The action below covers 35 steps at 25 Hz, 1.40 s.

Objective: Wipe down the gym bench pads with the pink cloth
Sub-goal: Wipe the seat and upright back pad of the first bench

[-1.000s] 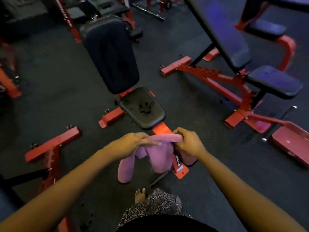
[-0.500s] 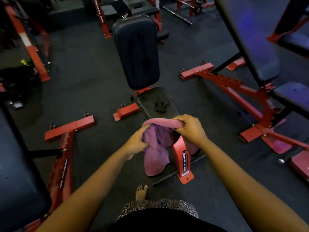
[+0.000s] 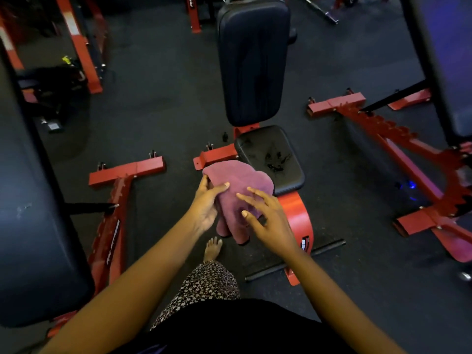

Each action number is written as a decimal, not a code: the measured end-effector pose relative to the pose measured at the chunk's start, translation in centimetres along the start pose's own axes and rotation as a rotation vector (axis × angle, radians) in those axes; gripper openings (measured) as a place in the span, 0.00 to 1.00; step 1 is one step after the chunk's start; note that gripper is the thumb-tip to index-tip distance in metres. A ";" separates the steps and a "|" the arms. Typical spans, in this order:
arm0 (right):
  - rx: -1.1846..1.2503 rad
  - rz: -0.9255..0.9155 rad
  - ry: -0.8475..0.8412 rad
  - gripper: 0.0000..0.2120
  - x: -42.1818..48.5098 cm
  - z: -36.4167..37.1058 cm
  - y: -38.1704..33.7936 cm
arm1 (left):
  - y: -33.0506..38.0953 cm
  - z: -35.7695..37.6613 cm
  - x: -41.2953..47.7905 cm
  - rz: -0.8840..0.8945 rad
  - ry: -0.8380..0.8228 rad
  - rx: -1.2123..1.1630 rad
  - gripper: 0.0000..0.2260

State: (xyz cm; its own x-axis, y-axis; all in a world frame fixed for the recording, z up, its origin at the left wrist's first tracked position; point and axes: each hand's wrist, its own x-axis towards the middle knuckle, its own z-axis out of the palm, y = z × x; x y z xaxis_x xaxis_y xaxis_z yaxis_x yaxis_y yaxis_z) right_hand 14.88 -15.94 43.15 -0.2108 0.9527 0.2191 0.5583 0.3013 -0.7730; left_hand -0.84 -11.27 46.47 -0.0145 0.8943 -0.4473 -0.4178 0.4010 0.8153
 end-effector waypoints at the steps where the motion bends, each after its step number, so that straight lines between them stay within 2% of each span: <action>1: -0.023 0.030 0.021 0.22 1.5 0.7 0.6 | 1.0 -0.3 2.1 -0.006 -0.048 -0.010 0.22; 4: 0.111 0.264 0.055 0.32 7.0 3.2 2.2 | 2.4 0.6 9.2 -0.131 -0.237 -0.045 0.18; 6: 0.191 0.423 0.206 0.35 11.5 4.2 3.4 | 2.8 2.2 13.5 -0.346 -0.339 -0.001 0.16; 8: 0.160 0.537 0.400 0.31 16.1 4.7 5.2 | 4.3 3.7 18.4 -0.515 -0.458 0.117 0.17; 11: 0.093 0.595 0.506 0.27 21.5 4.7 7.0 | 7.4 4.7 25.6 -0.621 -0.581 0.247 0.17; 13: 0.033 0.631 0.476 0.26 23.9 4.7 8.3 | 8.7 4.2 29.6 -0.545 -0.588 0.383 0.13; 15: -0.071 0.674 0.409 0.26 25.1 4.4 10.3 | 8.3 2.1 33.2 -0.360 -0.439 0.581 0.09; 16: -0.118 0.693 0.366 0.26 25.6 4.2 11.6 | 7.4 0.8 35.2 -0.315 -0.339 0.593 0.11; 18: -0.221 0.702 0.298 0.26 27.1 3.9 14.8 | 4.7 -1.1 39.1 -0.353 -0.150 0.514 0.19; 20: -0.364 0.670 0.250 0.27 29.4 4.6 18.5 | 1.3 -1.7 42.5 -0.418 -0.031 0.436 0.25; 25: -0.685 0.481 0.028 0.30 34.2 9.7 27.2 | -7.4 -1.4 49.9 -0.352 0.132 0.184 0.31; 27: -0.789 0.369 -0.150 0.29 35.1 12.4 30.2 | -10.4 -2.1 52.7 -0.364 0.119 0.036 0.37; 29: -0.854 0.307 -0.245 0.32 35.3 14.3 32.2 | -12.4 -2.1 54.0 -0.288 -0.010 -0.148 0.32; 32: -0.938 0.283 -0.110 0.31 34.4 15.9 34.3 | -14.8 -1.6 54.7 -0.143 -0.161 -0.277 0.30; 35: -1.102 0.194 0.074 0.25 33.9 16.9 35.6 | -16.1 -2.0 55.4 -0.106 -0.190 -0.285 0.31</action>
State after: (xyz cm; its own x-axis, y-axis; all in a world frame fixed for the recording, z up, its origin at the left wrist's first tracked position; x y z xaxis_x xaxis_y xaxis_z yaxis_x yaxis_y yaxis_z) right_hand 14.06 26.41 12.96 -0.0154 0.9764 0.2153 0.9895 -0.0161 0.1437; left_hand 3.29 31.48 7.86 0.2002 0.8824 -0.4258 -0.6450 0.4458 0.6207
